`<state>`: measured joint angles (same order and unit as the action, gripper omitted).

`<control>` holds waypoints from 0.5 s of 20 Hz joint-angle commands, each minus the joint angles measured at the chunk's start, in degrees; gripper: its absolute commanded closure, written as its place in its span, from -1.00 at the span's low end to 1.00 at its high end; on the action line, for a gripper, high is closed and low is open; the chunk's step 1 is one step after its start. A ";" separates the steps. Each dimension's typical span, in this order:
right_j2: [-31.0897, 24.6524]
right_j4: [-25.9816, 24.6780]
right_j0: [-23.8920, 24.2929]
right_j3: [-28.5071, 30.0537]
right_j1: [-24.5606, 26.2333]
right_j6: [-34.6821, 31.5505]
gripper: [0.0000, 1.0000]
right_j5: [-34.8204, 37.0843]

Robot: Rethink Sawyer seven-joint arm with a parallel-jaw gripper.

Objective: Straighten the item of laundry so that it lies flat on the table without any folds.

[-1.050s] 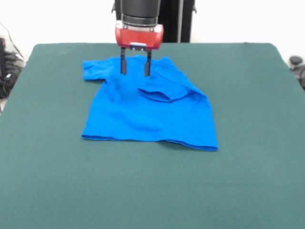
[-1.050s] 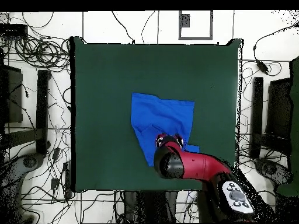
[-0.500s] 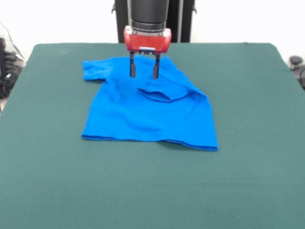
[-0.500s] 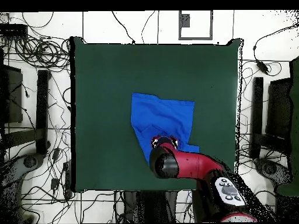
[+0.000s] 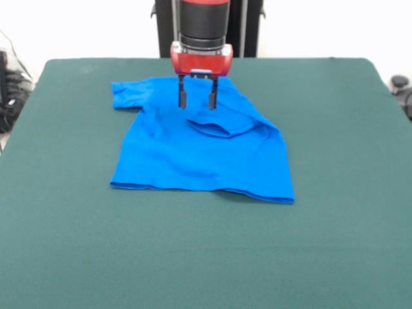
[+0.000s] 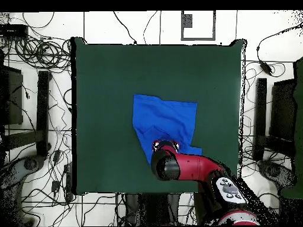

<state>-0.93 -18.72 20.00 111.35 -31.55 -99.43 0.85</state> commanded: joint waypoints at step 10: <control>-5.06 -1.80 -0.86 -6.23 6.33 -4.29 -1.00 0.02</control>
<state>-0.95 -19.09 20.16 110.32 -28.27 -99.43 0.85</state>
